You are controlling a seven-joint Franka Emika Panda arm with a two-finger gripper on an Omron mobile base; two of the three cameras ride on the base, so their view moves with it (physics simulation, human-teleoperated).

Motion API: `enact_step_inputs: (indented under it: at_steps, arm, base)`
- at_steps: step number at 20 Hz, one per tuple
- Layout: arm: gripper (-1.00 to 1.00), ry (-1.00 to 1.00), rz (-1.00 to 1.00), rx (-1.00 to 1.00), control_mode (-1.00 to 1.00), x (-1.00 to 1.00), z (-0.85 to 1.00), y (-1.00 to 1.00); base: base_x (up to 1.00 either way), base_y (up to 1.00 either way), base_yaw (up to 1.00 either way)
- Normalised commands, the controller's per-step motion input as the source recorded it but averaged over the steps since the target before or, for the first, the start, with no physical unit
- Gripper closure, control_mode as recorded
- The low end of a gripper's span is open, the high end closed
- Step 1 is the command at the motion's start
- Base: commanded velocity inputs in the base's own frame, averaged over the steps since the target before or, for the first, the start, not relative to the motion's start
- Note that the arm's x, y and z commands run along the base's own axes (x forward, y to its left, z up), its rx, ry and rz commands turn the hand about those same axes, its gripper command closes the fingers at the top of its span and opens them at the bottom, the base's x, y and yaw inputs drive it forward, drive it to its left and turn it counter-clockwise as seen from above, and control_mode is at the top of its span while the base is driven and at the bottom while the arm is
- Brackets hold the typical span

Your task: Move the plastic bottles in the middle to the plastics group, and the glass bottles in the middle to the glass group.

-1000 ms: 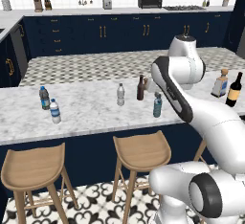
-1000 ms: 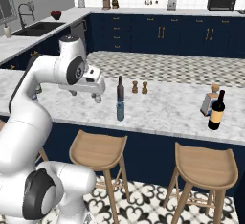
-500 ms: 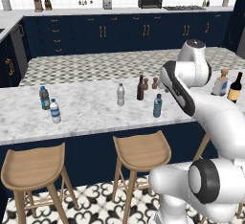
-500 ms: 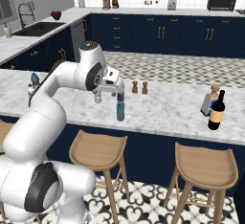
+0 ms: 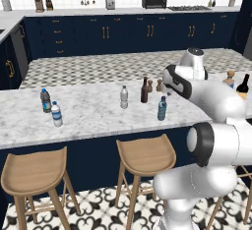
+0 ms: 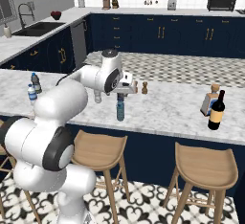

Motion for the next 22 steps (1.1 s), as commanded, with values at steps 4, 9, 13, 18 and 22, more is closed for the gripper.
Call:
enact_step_inputs:
  at_steps: [4,9,13,18,22]
  arm:
    - [-1.0,0.03,0.12,0.0,-1.0,0.52,-0.53,0.16]
    - [-1.0,0.05,0.05,0.0,-1.0,0.23,-0.16,0.0]
    - [-1.0,0.0,0.0,0.0,-1.0,0.26,-0.1,0.0]
    - [-1.0,0.0,0.0,-0.02,-1.0,0.34,-0.17,0.0]
    - [-1.0,0.02,0.0,0.0,-1.0,0.06,-0.1,0.0]
  base:
    - [0.0,0.0,0.0]
    - [0.0,0.0,0.0]
    - [0.0,0.0,0.0]
    - [0.0,0.0,0.0]
    - [0.0,0.0,0.0]
